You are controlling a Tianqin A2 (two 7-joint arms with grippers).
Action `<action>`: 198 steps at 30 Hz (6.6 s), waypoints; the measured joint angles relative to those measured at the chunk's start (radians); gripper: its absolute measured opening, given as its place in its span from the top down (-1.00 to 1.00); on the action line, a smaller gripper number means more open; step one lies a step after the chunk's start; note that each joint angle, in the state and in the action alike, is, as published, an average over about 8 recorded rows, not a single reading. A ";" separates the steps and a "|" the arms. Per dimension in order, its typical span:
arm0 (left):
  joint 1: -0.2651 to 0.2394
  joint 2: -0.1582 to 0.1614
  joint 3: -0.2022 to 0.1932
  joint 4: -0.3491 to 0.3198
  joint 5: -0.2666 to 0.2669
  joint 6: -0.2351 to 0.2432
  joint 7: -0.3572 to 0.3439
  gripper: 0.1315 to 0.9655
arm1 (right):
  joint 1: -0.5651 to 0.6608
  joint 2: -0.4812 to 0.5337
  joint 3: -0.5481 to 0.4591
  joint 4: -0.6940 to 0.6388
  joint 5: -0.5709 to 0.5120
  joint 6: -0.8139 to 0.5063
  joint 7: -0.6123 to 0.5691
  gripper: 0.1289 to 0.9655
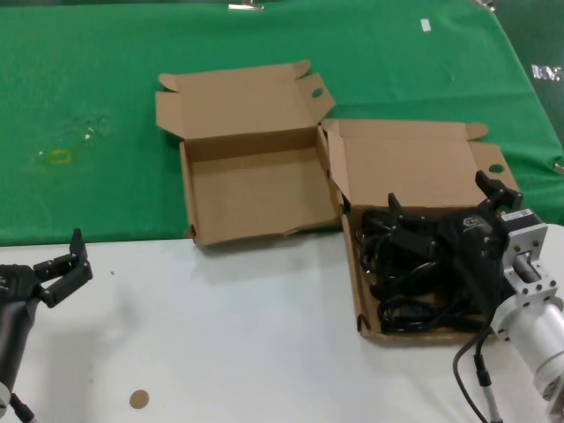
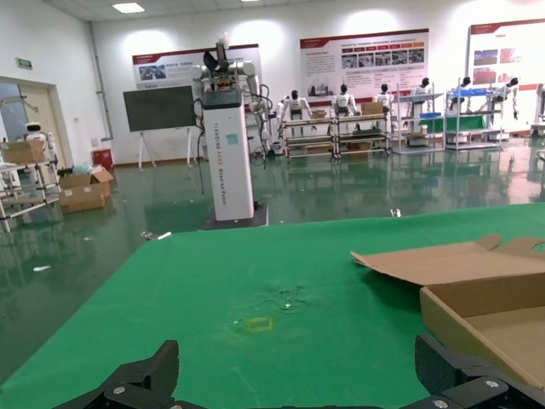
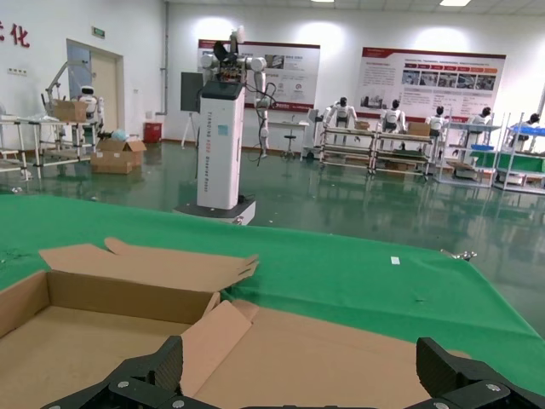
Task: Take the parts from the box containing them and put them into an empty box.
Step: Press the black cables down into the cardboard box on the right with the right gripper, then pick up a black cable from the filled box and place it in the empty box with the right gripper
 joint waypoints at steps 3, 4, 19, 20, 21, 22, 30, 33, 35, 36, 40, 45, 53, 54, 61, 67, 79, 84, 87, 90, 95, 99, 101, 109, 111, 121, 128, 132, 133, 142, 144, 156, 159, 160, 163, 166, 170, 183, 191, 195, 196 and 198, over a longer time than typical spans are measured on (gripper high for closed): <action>0.000 0.000 0.000 0.000 0.000 0.000 0.000 -1.00 | 0.000 0.000 0.000 0.000 0.000 0.000 0.000 -1.00; 0.000 0.000 0.000 0.000 0.000 0.000 0.000 -1.00 | 0.000 0.000 0.000 0.000 0.000 0.000 0.000 -1.00; 0.000 0.000 0.000 0.000 0.000 0.000 0.000 -1.00 | 0.000 0.000 0.000 0.000 0.000 0.000 0.000 -1.00; 0.000 0.000 0.000 0.000 0.000 0.000 0.000 -1.00 | 0.000 0.000 0.000 0.000 0.000 0.000 0.000 -1.00; 0.000 0.000 0.000 0.000 0.000 0.000 0.000 -1.00 | 0.000 0.000 0.000 0.000 0.000 0.000 0.000 -1.00; 0.000 0.000 0.000 0.000 0.000 0.000 0.000 -1.00 | 0.000 0.000 0.000 0.000 0.000 0.000 0.000 -1.00; 0.000 0.000 0.000 0.000 0.000 0.000 0.000 -0.92 | 0.000 0.000 0.000 0.000 0.000 0.000 0.000 -1.00; 0.000 0.000 0.000 0.000 0.000 0.000 0.000 -0.87 | 0.000 0.000 0.000 0.000 0.000 0.000 0.000 -1.00; 0.000 0.000 0.000 0.000 0.000 0.000 0.000 -0.87 | 0.000 0.000 0.000 0.000 0.000 0.000 0.000 -1.00; 0.000 0.000 0.000 0.000 0.000 0.000 0.000 -0.87 | 0.000 0.000 0.000 0.000 0.000 0.000 0.000 -1.00; 0.000 0.000 0.000 0.000 0.000 0.000 0.000 -0.76 | 0.000 0.000 0.000 0.000 0.000 0.000 0.000 -1.00; 0.000 0.000 0.000 0.000 0.000 0.000 0.000 -0.58 | 0.000 0.000 0.000 0.000 0.000 0.000 0.000 -1.00; 0.000 0.000 0.000 0.000 0.000 0.000 0.000 -0.17 | 0.001 0.017 -0.010 0.005 0.005 0.004 0.006 -1.00; 0.000 0.000 0.000 0.000 0.000 0.000 0.000 -0.11 | 0.001 0.026 -0.017 0.008 0.010 0.008 0.008 -1.00; 0.000 0.000 0.000 0.000 0.000 0.000 0.000 0.28 | 0.022 0.165 -0.124 0.031 0.110 0.074 0.023 -1.00; 0.000 0.000 0.000 0.000 0.000 0.000 0.000 0.40 | 0.072 0.339 -0.220 0.045 0.182 0.073 0.044 -1.00; 0.000 0.000 0.000 0.000 0.000 0.000 0.000 0.82 | 0.276 0.609 -0.292 -0.026 0.121 -0.321 0.119 -1.00; 0.000 0.000 0.000 0.000 0.000 0.000 0.000 0.93 | 0.409 0.661 -0.320 -0.079 0.063 -0.532 0.107 -1.00; 0.000 0.000 0.000 0.000 0.000 0.000 0.000 0.93 | 0.489 0.679 -0.337 -0.107 0.020 -0.649 0.088 -1.00; 0.000 0.000 0.000 0.000 0.000 0.000 0.000 0.94 | 0.555 0.689 -0.353 -0.129 -0.022 -0.750 0.068 -1.00; 0.000 0.000 0.000 0.000 0.000 0.000 0.000 0.95 | 0.635 0.691 -0.375 -0.160 -0.085 -0.885 0.029 -1.00; 0.000 0.000 0.000 0.000 0.000 0.000 0.000 0.95 | 0.673 0.683 -0.388 -0.185 -0.128 -0.961 -0.007 -1.00; 0.000 0.000 0.000 0.000 0.000 0.000 0.000 0.95 | 0.685 0.677 -0.393 -0.198 -0.146 -0.991 -0.028 -1.00; 0.000 0.000 0.000 0.000 0.000 0.000 0.000 0.95 | 0.714 0.646 -0.409 -0.245 -0.205 -1.068 -0.117 -1.00; 0.000 0.000 0.000 0.000 0.000 0.000 0.000 0.95 | 0.719 0.635 -0.413 -0.258 -0.217 -1.081 -0.134 -1.00; 0.000 0.000 0.000 0.000 0.000 0.000 0.000 0.95 | 0.727 0.588 -0.429 -0.321 -0.267 -1.114 -0.183 -0.90; 0.000 0.000 0.000 0.000 0.000 0.000 0.000 0.95 | 0.734 0.552 -0.433 -0.374 -0.294 -1.109 -0.215 -0.76; 0.000 0.000 0.000 0.000 0.000 0.000 0.000 0.95 | 0.746 0.528 -0.436 -0.409 -0.308 -1.102 -0.236 -0.62; 0.000 0.000 0.000 0.000 0.000 0.000 0.000 0.95 | 0.749 0.522 -0.437 -0.417 -0.311 -1.101 -0.240 -0.62; 0.000 0.000 0.000 0.000 0.000 0.000 0.000 0.95 | 0.755 0.499 -0.435 -0.440 -0.332 -1.088 -0.250 -0.17; 0.000 0.000 0.000 0.000 0.000 0.000 0.000 0.95 | 0.751 0.498 -0.434 -0.437 -0.336 -1.084 -0.247 -0.04; 0.000 0.000 0.000 0.000 0.000 0.000 -0.001 0.95 | 0.730 0.513 -0.429 -0.403 -0.353 -1.085 -0.218 0.45; 0.000 0.000 0.000 0.000 0.000 0.000 -0.001 0.95 | 0.731 0.518 -0.427 -0.393 -0.357 -1.089 -0.207 0.58; 0.000 0.000 0.000 0.000 0.000 0.000 -0.001 0.95 | 0.732 0.520 -0.427 -0.388 -0.358 -1.092 -0.203 0.63; 0.000 0.000 0.000 0.000 0.001 0.000 -0.001 0.95 | 0.735 0.529 -0.424 -0.372 -0.360 -1.101 -0.186 0.71; 0.000 0.000 0.000 0.000 0.001 0.000 -0.001 0.95 | 0.743 0.538 -0.422 -0.356 -0.362 -1.116 -0.167 0.75; 0.000 0.000 0.000 0.000 0.001 0.000 -0.001 0.95 | 0.762 0.547 -0.420 -0.342 -0.364 -1.140 -0.140 0.79; 0.000 0.000 0.000 0.000 0.000 0.000 0.000 0.95 | 0.883 0.478 -0.432 -0.268 -0.405 -1.158 -0.040 0.81; 0.000 0.000 0.000 0.000 0.000 0.000 0.000 0.95 | 0.946 0.359 -0.473 -0.265 -0.465 -1.111 0.006 0.81; 0.000 0.000 0.000 0.000 0.000 0.000 0.000 0.95 | 0.976 0.287 -0.497 -0.295 -0.495 -1.080 0.015 0.81; 0.000 0.000 0.000 0.000 0.000 0.000 0.000 0.95 | 0.984 0.268 -0.504 -0.306 -0.501 -1.073 0.015 0.81; 0.000 0.000 0.000 0.000 0.000 0.000 0.000 0.95 | 1.000 0.231 -0.516 -0.332 -0.511 -1.061 0.013 0.81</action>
